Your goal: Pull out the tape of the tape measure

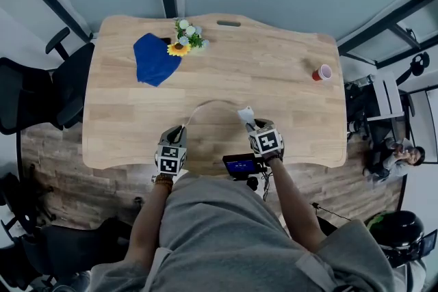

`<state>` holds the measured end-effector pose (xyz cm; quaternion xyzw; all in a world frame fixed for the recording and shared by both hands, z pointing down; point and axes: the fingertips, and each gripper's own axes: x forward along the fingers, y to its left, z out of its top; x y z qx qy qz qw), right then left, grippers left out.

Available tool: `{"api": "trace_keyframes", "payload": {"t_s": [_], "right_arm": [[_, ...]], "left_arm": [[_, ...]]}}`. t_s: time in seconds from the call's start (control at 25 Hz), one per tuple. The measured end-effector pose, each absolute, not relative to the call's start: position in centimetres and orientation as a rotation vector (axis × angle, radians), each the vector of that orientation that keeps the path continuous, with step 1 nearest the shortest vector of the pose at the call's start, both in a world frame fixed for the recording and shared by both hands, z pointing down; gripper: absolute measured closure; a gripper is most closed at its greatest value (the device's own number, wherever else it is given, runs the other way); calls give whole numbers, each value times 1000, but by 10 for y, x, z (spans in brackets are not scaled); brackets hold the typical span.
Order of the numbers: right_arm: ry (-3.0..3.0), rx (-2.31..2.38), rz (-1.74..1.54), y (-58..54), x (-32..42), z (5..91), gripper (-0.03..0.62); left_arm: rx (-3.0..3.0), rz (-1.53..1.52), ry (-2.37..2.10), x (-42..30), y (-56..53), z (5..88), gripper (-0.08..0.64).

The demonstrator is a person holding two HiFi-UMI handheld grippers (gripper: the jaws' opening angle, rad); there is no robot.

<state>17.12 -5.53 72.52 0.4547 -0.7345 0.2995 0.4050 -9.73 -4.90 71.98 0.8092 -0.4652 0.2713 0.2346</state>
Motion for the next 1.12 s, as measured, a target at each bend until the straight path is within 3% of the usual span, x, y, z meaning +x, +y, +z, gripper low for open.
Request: {"api": "trace_keyframes", "payload": {"t_s": [1.12], "right_arm": [[-1775,1019,738,-53,179,787,460]], "left_arm": [[2058,884,-1240,-115,-28,778,523]]}}
